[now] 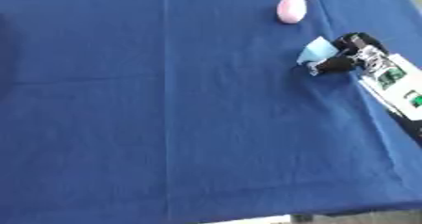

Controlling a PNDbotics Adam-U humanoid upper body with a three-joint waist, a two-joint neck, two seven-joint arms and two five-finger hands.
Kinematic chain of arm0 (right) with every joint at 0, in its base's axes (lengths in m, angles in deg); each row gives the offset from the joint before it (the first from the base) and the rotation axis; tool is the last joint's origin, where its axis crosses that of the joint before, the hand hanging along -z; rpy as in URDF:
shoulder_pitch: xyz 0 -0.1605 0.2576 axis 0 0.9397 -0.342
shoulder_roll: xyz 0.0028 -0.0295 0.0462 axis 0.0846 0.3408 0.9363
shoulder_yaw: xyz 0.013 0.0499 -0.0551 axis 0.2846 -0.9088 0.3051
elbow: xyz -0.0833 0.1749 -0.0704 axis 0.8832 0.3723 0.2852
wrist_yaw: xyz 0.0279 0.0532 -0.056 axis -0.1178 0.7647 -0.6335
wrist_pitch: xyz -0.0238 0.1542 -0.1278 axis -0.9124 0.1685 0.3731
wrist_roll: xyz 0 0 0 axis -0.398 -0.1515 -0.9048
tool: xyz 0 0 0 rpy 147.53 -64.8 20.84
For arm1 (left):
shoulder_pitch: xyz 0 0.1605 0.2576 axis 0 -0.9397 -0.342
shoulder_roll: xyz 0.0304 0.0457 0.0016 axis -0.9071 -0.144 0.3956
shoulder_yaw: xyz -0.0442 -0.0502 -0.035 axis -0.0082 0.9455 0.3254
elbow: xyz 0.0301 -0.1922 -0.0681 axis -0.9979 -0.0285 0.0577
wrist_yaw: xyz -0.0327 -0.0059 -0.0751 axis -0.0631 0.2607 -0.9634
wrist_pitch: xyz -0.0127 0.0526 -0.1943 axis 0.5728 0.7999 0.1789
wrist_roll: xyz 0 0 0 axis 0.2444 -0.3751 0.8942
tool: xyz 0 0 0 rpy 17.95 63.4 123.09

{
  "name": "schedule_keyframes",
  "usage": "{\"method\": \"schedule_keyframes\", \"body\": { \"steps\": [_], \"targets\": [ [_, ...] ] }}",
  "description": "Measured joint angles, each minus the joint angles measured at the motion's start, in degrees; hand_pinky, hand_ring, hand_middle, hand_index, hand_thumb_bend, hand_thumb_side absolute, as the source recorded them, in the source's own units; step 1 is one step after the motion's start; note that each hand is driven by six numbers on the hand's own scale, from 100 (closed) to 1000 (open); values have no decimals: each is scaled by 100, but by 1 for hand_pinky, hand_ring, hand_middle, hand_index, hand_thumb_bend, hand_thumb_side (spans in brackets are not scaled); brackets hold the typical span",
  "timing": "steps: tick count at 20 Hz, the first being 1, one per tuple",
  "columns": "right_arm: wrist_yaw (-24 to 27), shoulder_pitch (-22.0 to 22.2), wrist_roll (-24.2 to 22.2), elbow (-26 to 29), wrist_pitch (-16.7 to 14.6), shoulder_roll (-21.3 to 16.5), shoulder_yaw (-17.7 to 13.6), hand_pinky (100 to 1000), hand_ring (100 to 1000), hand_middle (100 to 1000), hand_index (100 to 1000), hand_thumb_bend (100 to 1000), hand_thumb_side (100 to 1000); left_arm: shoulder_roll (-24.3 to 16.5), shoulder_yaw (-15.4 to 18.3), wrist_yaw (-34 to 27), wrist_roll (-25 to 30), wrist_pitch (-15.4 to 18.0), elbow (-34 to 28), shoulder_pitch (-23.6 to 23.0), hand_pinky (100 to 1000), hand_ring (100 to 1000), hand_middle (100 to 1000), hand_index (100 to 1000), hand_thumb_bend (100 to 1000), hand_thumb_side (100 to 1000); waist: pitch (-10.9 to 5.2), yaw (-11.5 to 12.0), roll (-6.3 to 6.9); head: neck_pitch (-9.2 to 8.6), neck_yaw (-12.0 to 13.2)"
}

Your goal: Pick up the objects with one hand, pass them to the other hand, and then place them into the box on the other side of the table.

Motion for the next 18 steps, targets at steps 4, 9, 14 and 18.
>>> {"method": "schedule_keyframes", "body": {
  "steps": [4, 9, 14, 18],
  "targets": [
    [56, -5, 26, -1, 73, 0, -12, 753, 822, 701, 708, 409, 122, 1, 0, 0, -3, -4, 12, 0, 834, 754, 718, 729, 100, 739, 0, 12, 0, 0, 0],
    [160, -20, 61, -1, 113, 0, -14, 744, 802, 665, 676, 397, 100, 1, 1, 0, 3, -14, 31, -1, 835, 754, 718, 729, 100, 743, 0, 13, -1, 0, 0],
    [220, -7, 61, 8, 126, -1, -13, 733, 767, 607, 622, 378, 100, 1, 1, 0, -3, -22, 34, -7, 836, 754, 718, 729, 100, 743, 0, 12, -3, 0, 0],
    [277, 17, 63, 38, 118, -13, -16, 719, 751, 585, 590, 374, 100, 1, 1, 0, -7, -25, 34, -8, 836, 754, 718, 729, 100, 742, -2, -1, -5, 0, 4]
  ]
}}
